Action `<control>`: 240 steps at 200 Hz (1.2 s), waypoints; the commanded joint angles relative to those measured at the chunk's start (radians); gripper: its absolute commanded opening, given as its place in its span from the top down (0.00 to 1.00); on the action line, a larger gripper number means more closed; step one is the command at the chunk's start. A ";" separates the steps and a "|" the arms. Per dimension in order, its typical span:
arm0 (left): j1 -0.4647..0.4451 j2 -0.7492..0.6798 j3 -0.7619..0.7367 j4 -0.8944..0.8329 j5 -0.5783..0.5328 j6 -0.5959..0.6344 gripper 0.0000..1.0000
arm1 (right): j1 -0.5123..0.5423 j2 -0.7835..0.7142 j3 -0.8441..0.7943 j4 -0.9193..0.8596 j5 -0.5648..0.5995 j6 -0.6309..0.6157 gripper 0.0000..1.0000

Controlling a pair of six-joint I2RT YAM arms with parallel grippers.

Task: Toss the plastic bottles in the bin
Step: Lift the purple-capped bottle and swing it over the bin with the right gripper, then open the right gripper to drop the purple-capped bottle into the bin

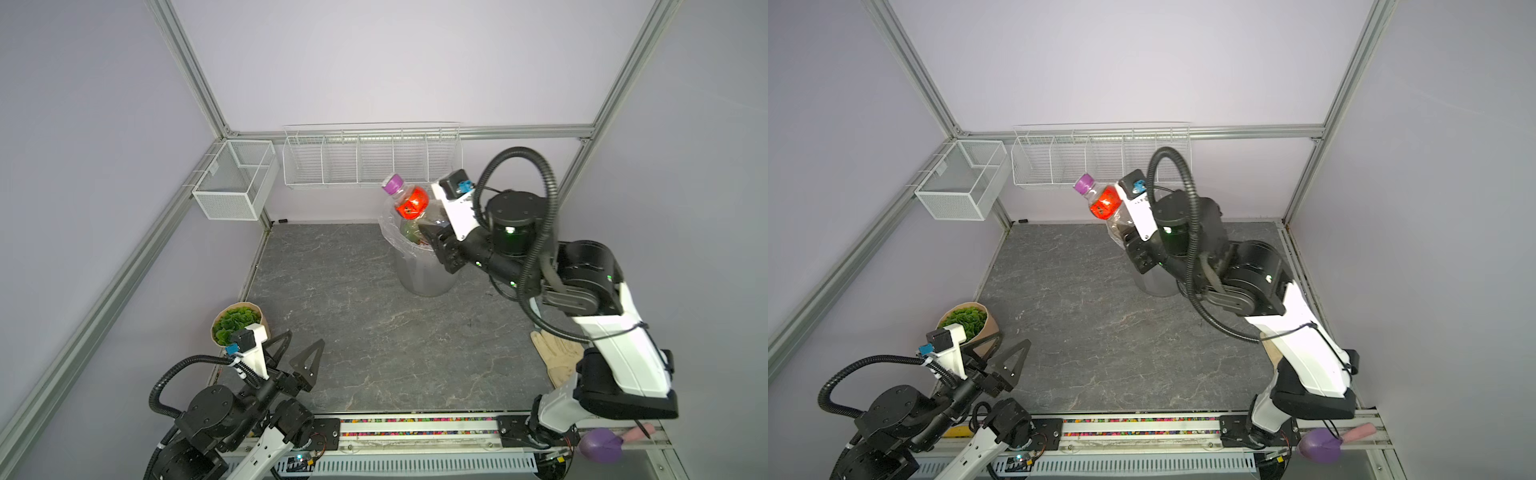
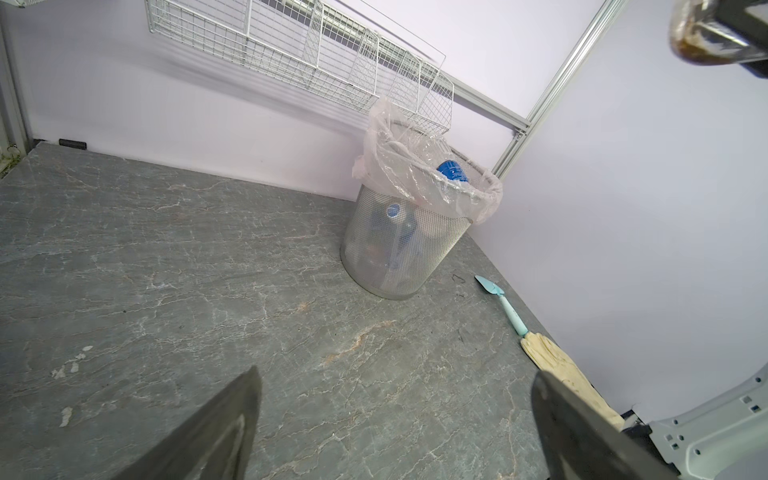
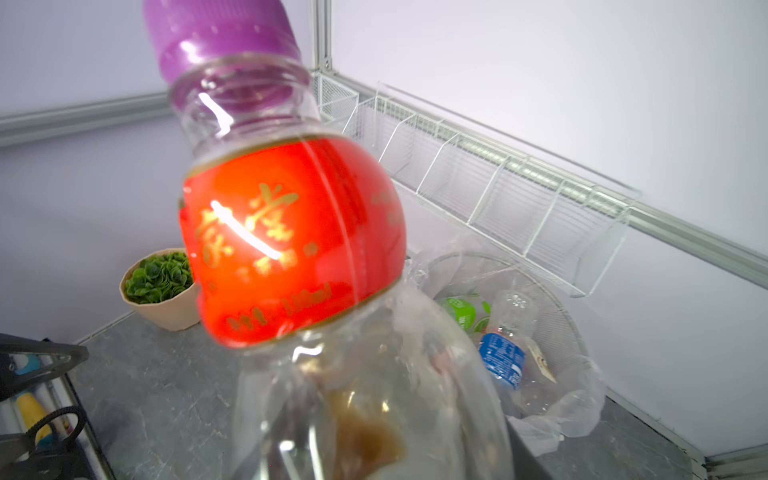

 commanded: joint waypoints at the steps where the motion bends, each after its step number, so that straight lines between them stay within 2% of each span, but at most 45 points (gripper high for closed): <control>1: 0.001 0.011 -0.008 -0.018 -0.016 -0.008 0.00 | 0.004 -0.031 -0.074 0.040 0.072 -0.032 0.73; 54: 0.001 0.020 -0.007 -0.019 -0.017 -0.010 0.00 | 0.004 -0.101 -0.125 0.040 0.118 -0.051 0.72; 100: 0.001 0.025 -0.008 -0.020 -0.018 -0.011 0.00 | -0.020 -0.089 -0.156 0.105 0.135 -0.070 0.68; 133: 0.001 0.029 -0.008 -0.020 -0.016 -0.011 0.00 | -0.196 -0.007 -0.143 0.070 -0.032 0.010 0.67; 161: 0.001 0.027 -0.007 -0.021 -0.018 -0.010 0.00 | -0.338 0.143 -0.120 -0.001 -0.183 0.068 0.66; 172: 0.001 0.027 -0.007 -0.023 -0.017 -0.013 0.00 | -0.380 0.235 -0.075 -0.058 -0.235 0.082 0.60; 177: 0.001 0.025 -0.007 -0.022 -0.017 -0.012 0.00 | -0.394 0.281 -0.036 -0.098 -0.240 0.089 0.53; 181: 0.001 0.026 -0.007 -0.023 -0.017 -0.013 0.00 | -0.404 0.322 0.003 -0.137 -0.230 0.096 0.39; 183: 0.001 0.025 -0.007 -0.023 -0.018 -0.013 0.00 | -0.408 0.345 0.026 -0.156 -0.218 0.100 0.29; 185: 0.001 0.026 -0.007 -0.023 -0.018 -0.013 0.00 | -0.412 0.363 0.052 -0.182 -0.203 0.106 0.14; 188: 0.001 0.026 -0.008 -0.023 -0.018 -0.013 0.00 | -0.415 0.395 0.093 -0.219 -0.175 0.118 0.02; 189: 0.001 0.025 -0.007 -0.023 -0.017 -0.013 0.00 | -0.417 0.403 0.113 -0.233 -0.162 0.124 0.01; 191: 0.001 0.024 -0.006 -0.022 -0.017 -0.013 0.00 | -0.417 0.425 0.145 -0.258 -0.135 0.134 0.09; 193: 0.001 0.023 -0.005 -0.023 -0.016 -0.012 0.00 | -0.417 0.442 0.182 -0.289 -0.099 0.148 0.11; 202: 0.001 0.022 -0.006 -0.024 -0.016 -0.013 0.00 | -0.412 0.506 0.325 -0.387 -0.014 0.183 0.11; 210: 0.001 0.021 -0.006 -0.024 -0.017 -0.013 0.00 | -0.400 0.510 0.368 -0.403 0.009 0.182 0.11; 220: 0.001 0.020 -0.006 -0.024 -0.019 -0.014 0.00 | -0.382 0.452 0.301 -0.329 0.015 0.159 0.11; 240: 0.001 0.027 -0.007 -0.023 -0.019 -0.013 0.00 | -0.343 0.277 0.060 -0.121 0.029 0.112 0.12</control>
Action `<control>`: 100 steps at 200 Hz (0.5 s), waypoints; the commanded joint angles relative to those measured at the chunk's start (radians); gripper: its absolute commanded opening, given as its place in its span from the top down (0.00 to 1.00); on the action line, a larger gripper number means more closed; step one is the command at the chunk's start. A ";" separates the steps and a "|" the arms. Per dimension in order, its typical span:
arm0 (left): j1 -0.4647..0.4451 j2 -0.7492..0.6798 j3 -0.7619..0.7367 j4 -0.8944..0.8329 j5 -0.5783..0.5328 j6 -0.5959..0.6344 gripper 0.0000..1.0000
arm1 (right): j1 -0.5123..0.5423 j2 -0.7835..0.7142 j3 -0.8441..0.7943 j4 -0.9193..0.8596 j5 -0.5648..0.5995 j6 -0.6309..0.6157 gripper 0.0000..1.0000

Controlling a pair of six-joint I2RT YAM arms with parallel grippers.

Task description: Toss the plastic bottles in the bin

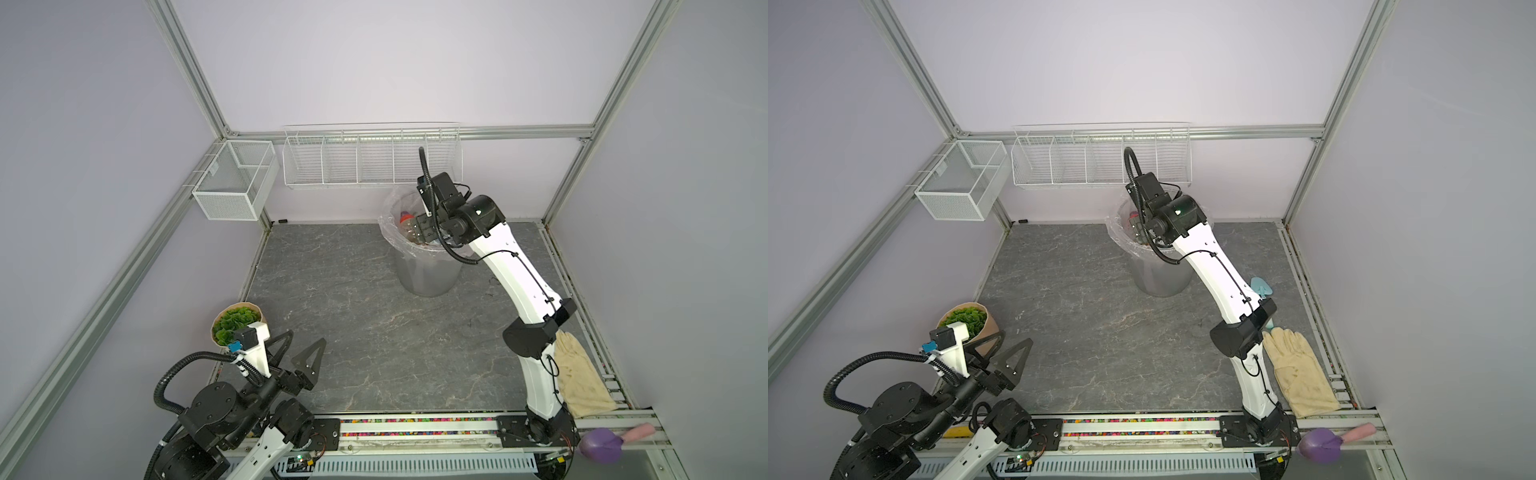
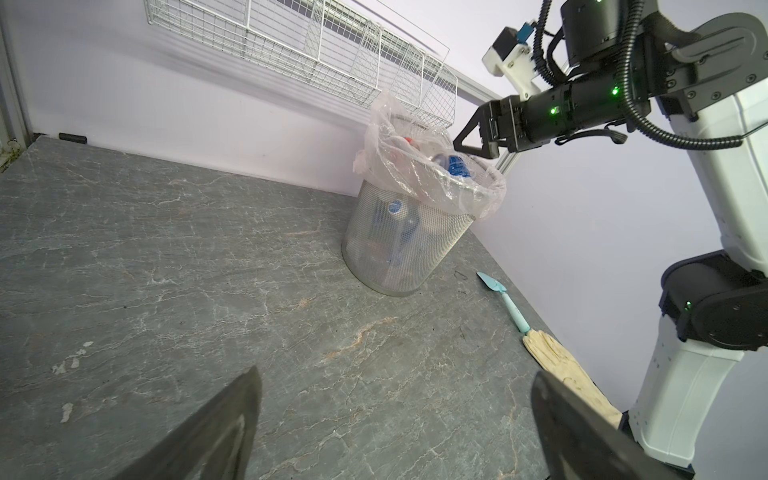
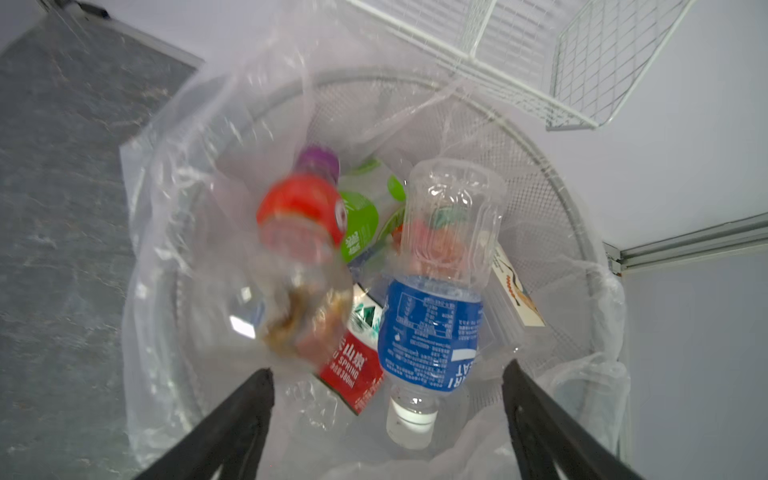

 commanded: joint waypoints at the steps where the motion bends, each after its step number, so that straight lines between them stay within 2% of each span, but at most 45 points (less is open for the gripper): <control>1: 0.001 0.011 -0.007 -0.023 -0.018 -0.009 0.00 | 0.050 -0.257 -0.141 0.120 0.062 -0.010 0.12; 20: 0.001 0.011 -0.007 -0.023 -0.018 -0.009 0.00 | 0.053 -0.330 -0.193 0.149 0.040 -0.001 0.11; 67: 0.001 0.019 -0.006 -0.023 -0.020 -0.009 0.00 | 0.067 -0.385 -0.203 0.117 0.032 0.000 0.12; 100: 0.001 0.024 -0.005 -0.023 -0.027 -0.011 0.00 | 0.067 -0.481 -0.338 0.194 -0.015 0.005 0.11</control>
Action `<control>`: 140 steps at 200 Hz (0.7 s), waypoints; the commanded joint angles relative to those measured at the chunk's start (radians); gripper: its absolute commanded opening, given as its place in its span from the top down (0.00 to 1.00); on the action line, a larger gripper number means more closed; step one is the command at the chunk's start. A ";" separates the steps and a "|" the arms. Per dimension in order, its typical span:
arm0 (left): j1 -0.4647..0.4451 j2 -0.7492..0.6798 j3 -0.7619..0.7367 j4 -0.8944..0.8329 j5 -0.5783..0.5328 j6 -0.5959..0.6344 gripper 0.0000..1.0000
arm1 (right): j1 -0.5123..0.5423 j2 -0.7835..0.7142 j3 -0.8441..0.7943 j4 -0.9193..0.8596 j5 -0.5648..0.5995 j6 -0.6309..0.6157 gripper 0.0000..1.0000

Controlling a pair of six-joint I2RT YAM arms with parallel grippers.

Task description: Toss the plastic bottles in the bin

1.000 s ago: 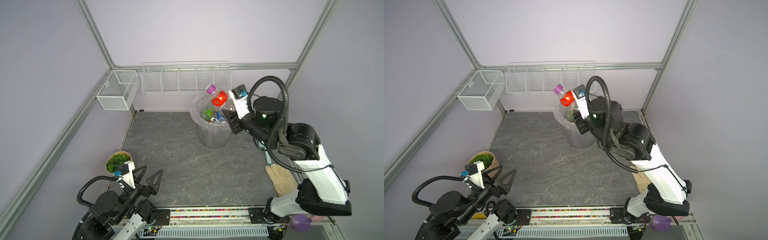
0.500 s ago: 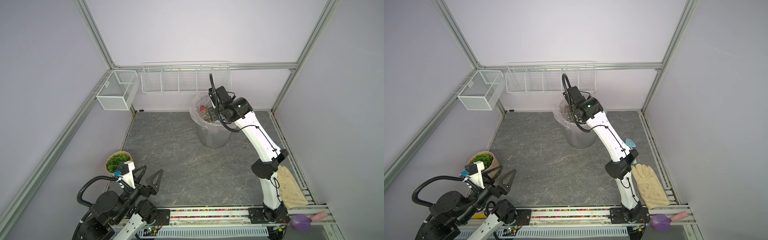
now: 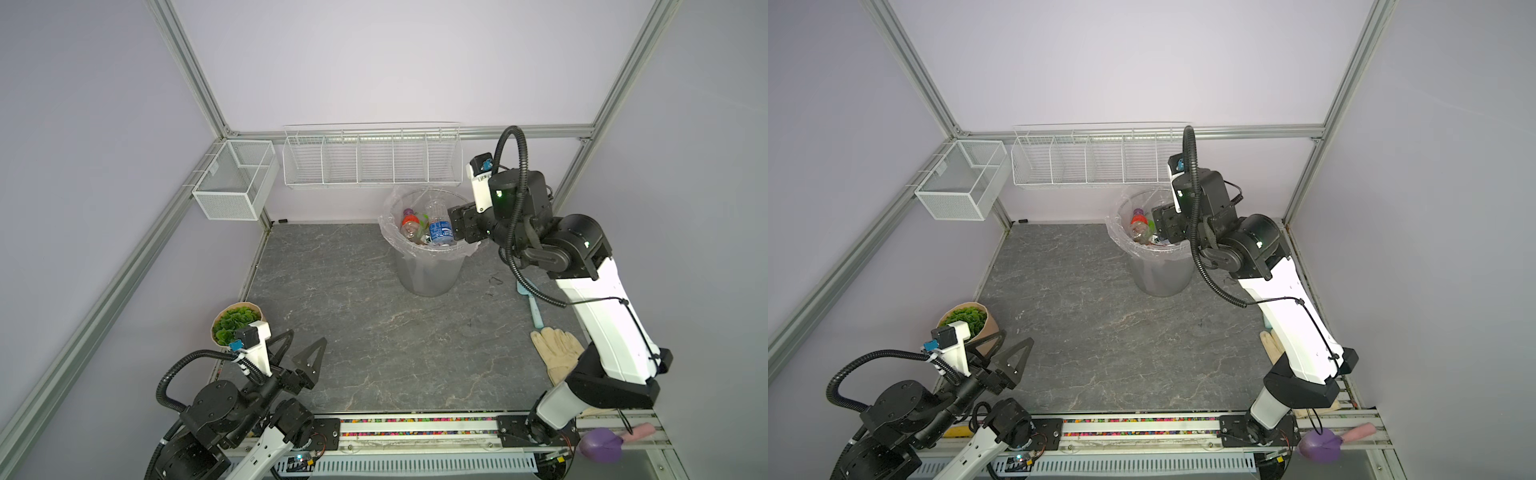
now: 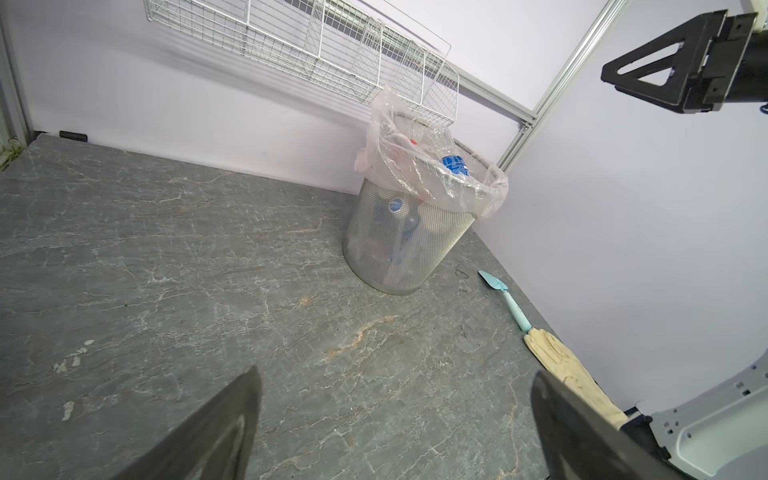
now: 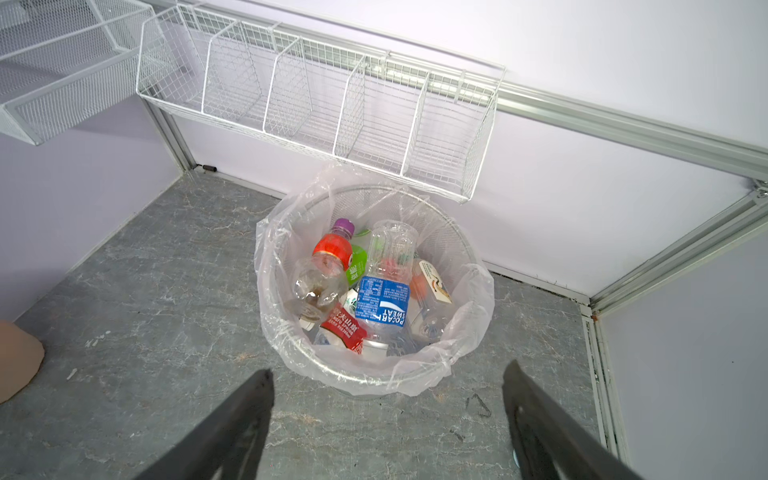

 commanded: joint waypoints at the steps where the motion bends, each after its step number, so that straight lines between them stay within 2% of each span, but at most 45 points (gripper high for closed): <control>1: 0.001 0.014 -0.005 -0.022 -0.025 -0.011 0.00 | 0.003 -0.034 -0.101 0.058 -0.034 0.008 0.11; 49: 0.001 0.135 0.011 -0.015 -0.077 0.009 0.00 | 0.003 -0.212 -0.342 0.205 -0.023 -0.033 0.12; 90: 0.001 0.258 0.026 0.036 -0.243 0.034 0.01 | 0.005 -0.458 -0.742 0.517 0.031 -0.136 0.12; 106: 0.001 0.302 0.026 0.075 -0.282 0.056 0.01 | 0.000 -0.517 -0.822 0.534 0.090 -0.147 0.12; 140: 0.001 0.381 0.011 0.170 -0.377 0.073 0.01 | -0.014 -0.585 -0.933 0.522 0.131 -0.182 0.12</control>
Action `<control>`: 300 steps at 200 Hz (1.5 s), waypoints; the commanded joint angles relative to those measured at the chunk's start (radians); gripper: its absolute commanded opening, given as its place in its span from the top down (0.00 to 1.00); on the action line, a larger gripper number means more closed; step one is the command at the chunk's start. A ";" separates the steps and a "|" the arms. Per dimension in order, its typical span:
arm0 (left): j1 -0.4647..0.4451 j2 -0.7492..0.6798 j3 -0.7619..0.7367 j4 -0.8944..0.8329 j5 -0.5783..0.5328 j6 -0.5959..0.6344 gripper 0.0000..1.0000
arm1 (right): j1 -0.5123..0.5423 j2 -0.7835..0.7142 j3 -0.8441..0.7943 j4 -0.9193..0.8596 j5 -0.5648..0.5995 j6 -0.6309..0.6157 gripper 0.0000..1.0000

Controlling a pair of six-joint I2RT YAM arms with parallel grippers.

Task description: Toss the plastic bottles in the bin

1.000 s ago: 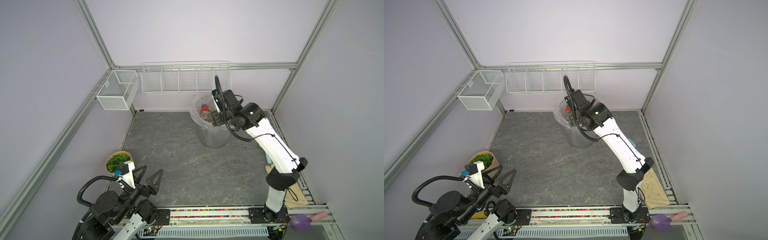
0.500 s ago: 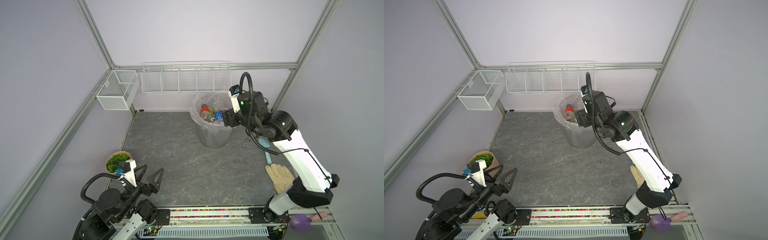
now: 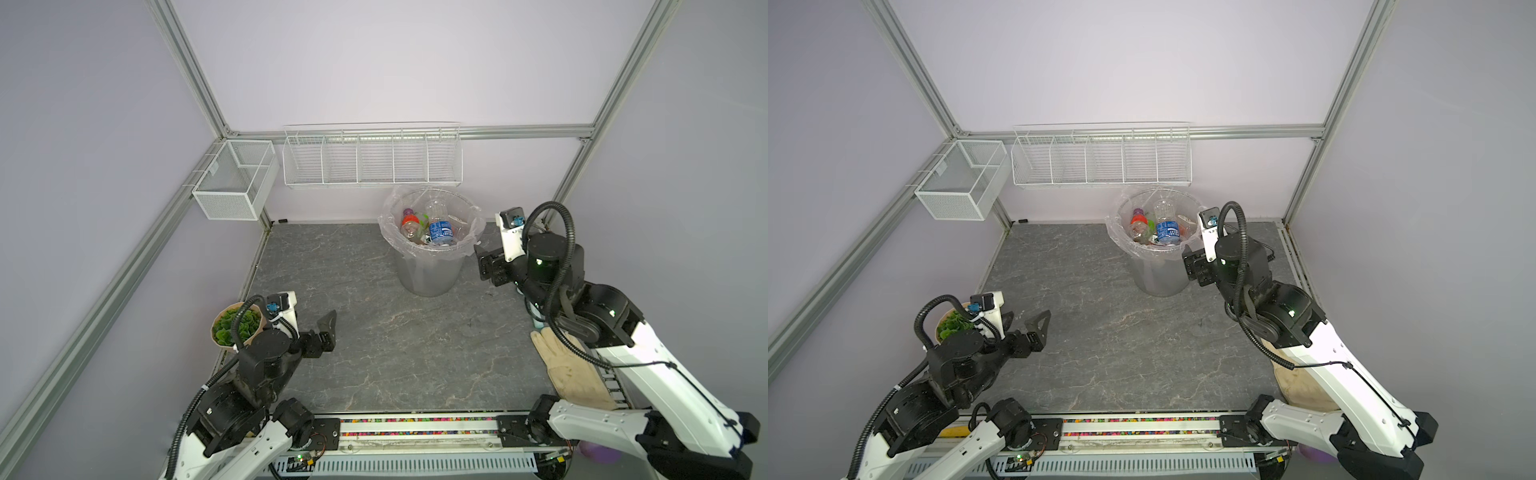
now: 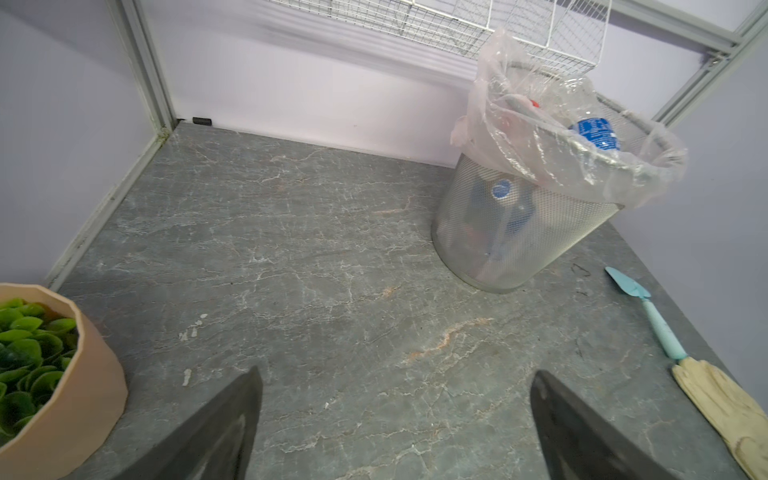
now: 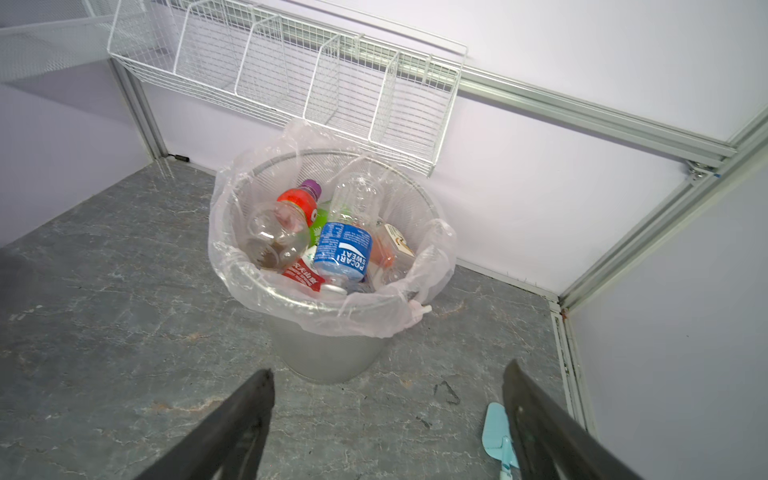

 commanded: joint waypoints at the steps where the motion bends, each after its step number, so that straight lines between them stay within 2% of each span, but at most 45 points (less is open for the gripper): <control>1: 0.001 0.041 0.008 0.085 -0.117 0.033 0.01 | -0.011 -0.031 -0.070 0.062 0.063 -0.051 0.12; 23: 0.001 0.096 0.002 0.130 -0.176 0.054 0.01 | -0.030 -0.070 -0.135 0.060 0.075 -0.037 0.12; 58: 0.001 0.174 -0.015 0.171 -0.198 0.108 0.01 | -0.053 -0.111 -0.220 0.052 0.101 -0.004 0.11; 98: 0.001 0.183 -0.072 0.236 -0.240 0.141 0.01 | -0.061 -0.145 -0.341 0.074 0.144 0.022 0.11; 125: 0.002 0.196 -0.092 0.236 -0.277 0.154 0.01 | -0.064 -0.155 -0.430 0.086 0.240 0.099 0.12; 149: 0.002 0.201 -0.116 0.248 -0.326 0.166 0.01 | -0.067 -0.173 -0.496 0.107 0.232 0.084 0.11; 219: 0.003 0.179 -0.192 0.303 -0.354 0.199 0.01 | -0.101 -0.235 -0.624 0.142 0.169 0.092 0.12; 300: 0.003 0.139 -0.262 0.317 -0.426 0.174 0.01 | -0.139 -0.335 -0.782 0.168 0.138 0.141 0.11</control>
